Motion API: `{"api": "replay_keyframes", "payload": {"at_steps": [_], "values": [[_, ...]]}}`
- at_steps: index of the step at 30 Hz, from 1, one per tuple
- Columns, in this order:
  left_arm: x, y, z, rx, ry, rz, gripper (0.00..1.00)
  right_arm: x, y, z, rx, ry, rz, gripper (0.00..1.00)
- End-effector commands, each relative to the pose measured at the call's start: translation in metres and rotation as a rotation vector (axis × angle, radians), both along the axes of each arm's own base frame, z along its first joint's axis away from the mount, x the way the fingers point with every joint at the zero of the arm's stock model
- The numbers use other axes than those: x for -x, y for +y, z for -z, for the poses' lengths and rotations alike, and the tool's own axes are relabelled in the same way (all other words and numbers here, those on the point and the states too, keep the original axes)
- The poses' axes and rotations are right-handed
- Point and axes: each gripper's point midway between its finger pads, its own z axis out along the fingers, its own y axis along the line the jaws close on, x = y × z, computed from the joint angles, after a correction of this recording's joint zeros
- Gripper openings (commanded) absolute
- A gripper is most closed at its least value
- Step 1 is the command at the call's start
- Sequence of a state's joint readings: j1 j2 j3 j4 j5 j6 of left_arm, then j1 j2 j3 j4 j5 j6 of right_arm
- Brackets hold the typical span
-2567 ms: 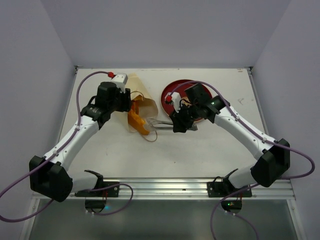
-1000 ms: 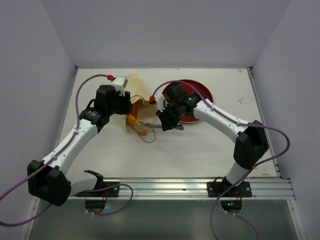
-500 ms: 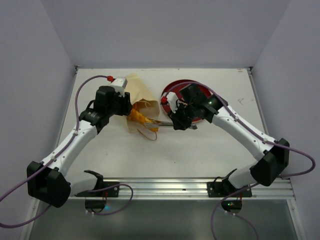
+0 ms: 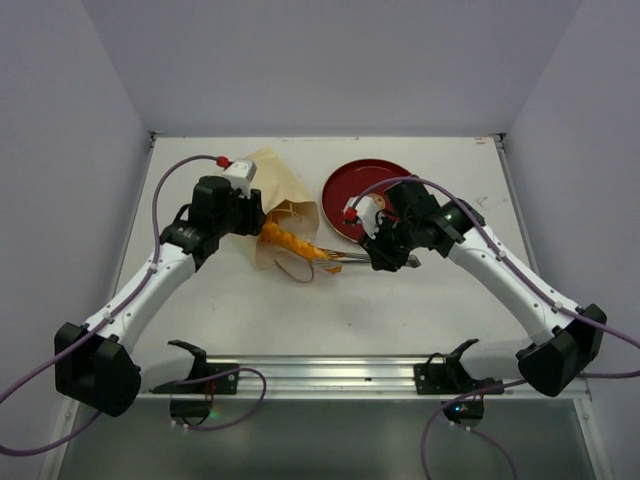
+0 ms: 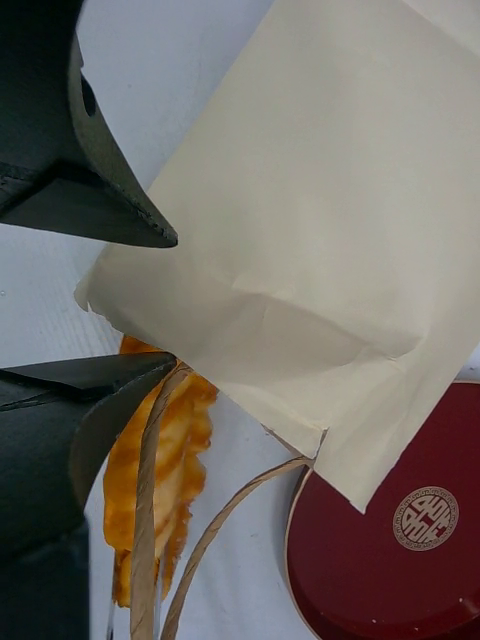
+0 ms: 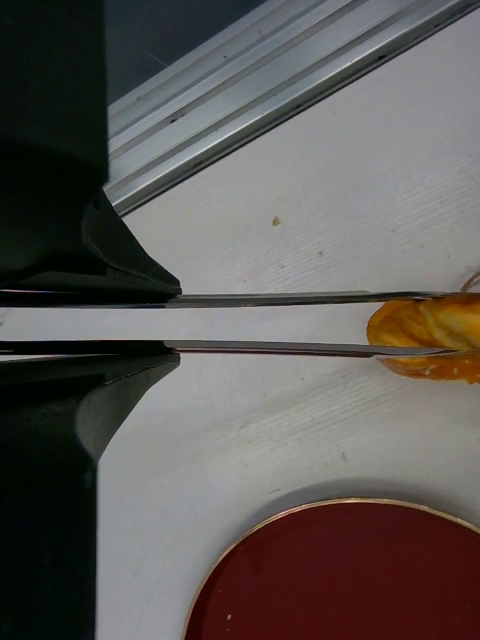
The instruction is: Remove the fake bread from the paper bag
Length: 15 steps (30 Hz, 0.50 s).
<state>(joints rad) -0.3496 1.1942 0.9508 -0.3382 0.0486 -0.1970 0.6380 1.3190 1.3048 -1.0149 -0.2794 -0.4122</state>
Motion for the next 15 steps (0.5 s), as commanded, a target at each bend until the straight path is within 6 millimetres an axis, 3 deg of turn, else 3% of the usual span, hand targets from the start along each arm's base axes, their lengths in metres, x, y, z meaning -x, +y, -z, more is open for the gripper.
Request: {"api": "replay_keyframes", "payload": {"at_steps": [1,6,15], "values": [[-0.001,-0.004,-0.02,0.009,-0.089,0.045,0.5,-0.005,-0.015,-0.023,-0.039,-0.073,0.021,0.0],[0.007,-0.008,-0.021,0.006,-0.106,0.097,0.5,-0.003,-0.042,-0.03,-0.053,-0.08,0.058,0.0],[0.019,-0.006,-0.02,-0.007,-0.131,0.135,0.51,0.024,-0.084,-0.027,0.019,-0.097,0.087,0.0]]}}
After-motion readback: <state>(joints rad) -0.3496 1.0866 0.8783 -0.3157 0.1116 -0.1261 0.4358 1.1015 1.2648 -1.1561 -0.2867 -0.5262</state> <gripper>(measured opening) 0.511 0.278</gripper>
